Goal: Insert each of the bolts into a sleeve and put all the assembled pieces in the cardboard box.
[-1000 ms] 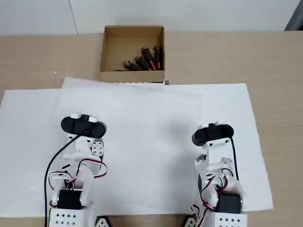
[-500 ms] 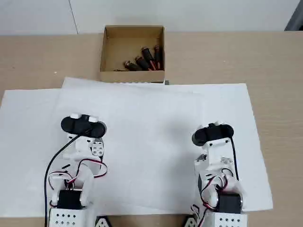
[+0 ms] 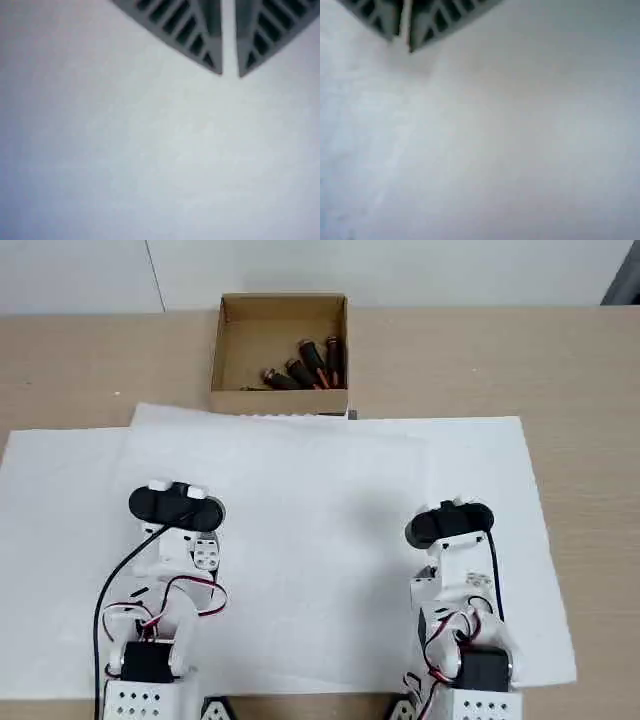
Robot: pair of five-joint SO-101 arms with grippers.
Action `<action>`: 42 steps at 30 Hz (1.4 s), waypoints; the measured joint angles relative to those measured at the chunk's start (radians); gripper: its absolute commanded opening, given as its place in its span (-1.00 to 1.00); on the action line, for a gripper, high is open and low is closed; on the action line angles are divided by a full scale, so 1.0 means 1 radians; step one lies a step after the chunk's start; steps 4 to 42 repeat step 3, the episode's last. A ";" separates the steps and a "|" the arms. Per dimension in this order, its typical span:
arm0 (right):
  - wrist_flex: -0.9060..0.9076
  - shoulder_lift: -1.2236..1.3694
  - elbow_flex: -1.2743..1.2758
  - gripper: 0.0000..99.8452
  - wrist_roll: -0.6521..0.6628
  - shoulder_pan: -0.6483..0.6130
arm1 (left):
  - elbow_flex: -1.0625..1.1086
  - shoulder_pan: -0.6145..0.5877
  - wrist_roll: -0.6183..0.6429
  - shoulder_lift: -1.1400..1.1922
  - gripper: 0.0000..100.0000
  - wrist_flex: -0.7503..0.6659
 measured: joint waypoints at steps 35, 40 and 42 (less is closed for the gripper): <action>0.000 0.000 0.000 -0.99 0.000 0.000 | 0.000 0.000 0.000 0.000 -0.99 0.000; 0.000 0.000 0.000 -0.99 0.000 0.000 | 0.000 0.000 0.000 0.000 -0.99 0.000; 0.000 0.000 0.000 -0.99 0.000 0.000 | 0.000 0.000 0.000 0.000 -0.99 0.000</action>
